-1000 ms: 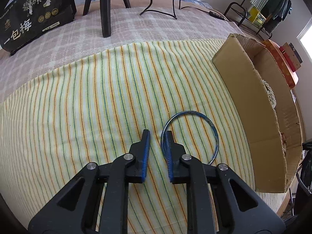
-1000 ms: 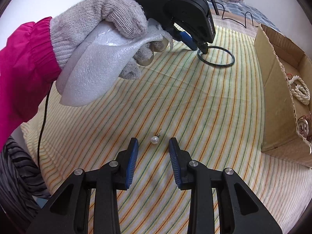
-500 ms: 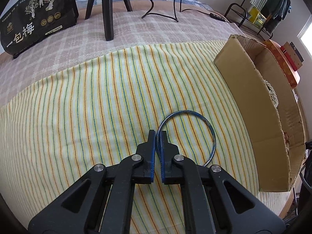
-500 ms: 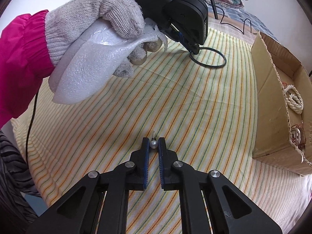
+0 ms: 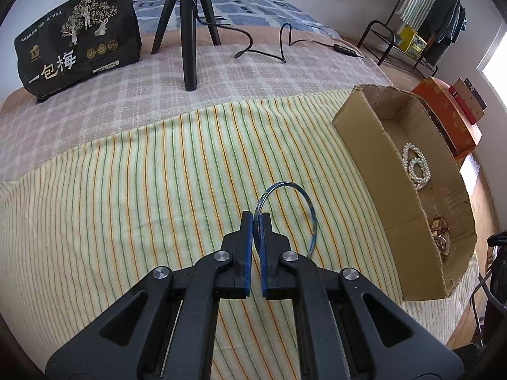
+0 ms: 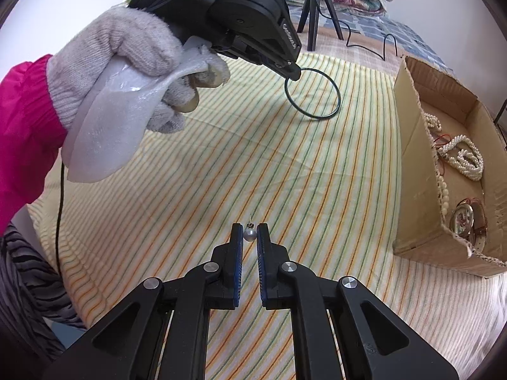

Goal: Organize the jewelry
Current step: 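Carry the black ring with the left tool while the right tool carries the earring over the box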

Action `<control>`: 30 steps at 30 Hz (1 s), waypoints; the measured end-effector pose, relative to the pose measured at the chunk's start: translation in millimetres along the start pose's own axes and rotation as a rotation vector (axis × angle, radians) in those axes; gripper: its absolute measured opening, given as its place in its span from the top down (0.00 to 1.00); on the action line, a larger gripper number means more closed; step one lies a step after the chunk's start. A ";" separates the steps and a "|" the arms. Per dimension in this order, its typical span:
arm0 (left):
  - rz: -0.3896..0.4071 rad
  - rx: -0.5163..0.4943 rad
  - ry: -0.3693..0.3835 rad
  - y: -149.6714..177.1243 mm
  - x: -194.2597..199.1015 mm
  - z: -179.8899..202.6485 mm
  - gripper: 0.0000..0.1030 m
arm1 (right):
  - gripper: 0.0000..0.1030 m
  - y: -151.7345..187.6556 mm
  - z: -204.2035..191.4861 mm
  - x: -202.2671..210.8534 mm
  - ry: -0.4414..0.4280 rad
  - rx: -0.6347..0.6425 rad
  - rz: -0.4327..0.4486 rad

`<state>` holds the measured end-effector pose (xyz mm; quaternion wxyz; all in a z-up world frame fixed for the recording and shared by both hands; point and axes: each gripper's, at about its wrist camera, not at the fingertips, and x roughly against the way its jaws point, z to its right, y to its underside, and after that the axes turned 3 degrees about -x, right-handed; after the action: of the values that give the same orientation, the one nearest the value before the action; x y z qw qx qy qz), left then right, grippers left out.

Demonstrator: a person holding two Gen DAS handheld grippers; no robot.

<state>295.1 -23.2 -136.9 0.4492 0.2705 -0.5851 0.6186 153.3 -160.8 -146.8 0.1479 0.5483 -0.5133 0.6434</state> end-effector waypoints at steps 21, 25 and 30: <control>0.155 0.019 0.079 -14.8 73.4 17.4 0.99 | 0.93 6.1 -0.5 49.1 0.011 -0.010 0.099; 0.192 0.011 0.102 -25.9 83.6 29.8 0.99 | 0.93 1.3 7.2 58.2 0.016 -0.024 0.124; 0.217 0.007 0.142 -38.2 88.0 46.4 0.99 | 0.93 -4.6 23.9 66.9 0.030 -0.058 0.152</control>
<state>279.9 -50.4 -35.0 0.4190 0.1625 -0.5757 0.6831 146.3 -203.4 -90.2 0.1222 0.4935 -0.5696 0.6458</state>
